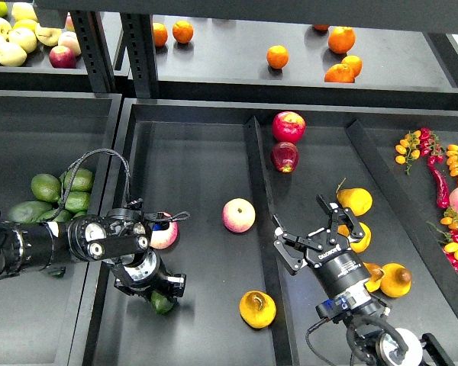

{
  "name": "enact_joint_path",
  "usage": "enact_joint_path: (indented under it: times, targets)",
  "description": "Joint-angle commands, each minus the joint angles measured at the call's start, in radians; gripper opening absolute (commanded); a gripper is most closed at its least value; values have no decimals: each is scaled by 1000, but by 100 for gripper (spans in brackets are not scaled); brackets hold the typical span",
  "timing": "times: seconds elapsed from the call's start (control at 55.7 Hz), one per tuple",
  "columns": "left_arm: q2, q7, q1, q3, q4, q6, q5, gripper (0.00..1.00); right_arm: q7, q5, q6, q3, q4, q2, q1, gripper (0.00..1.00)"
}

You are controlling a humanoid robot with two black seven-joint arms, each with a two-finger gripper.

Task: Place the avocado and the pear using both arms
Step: 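Lift the avocado with the left gripper and carry it to the avocado bin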

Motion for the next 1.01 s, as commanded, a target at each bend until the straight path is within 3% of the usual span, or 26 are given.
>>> enact_joint_path:
  times: [0.0,0.413,0.556,0.574,0.79,0.987]
  targets:
    - [0,0,-12,-28,-3,0,-2,21,0,0,0,0,0,0,-1,100]
    - [37,0,-151,-96,-54,0,-98,21,2,2,1,-3,11,0,0,100]
    - [139,0,-182,-96,-127,0,-120,23,2,5,15,11,23,0,5,100]
    - [199,0,-185,-98,-159,0,-149,23,0,9,26,12,26,0,6,100]
    - [420,0,-181,-99,-265,0,-178,25,-6,57,35,9,31,0,20,100]
    - [486,0,-181,-110,-259,0,-210,28,-6,126,-11,-3,31,0,43,100]
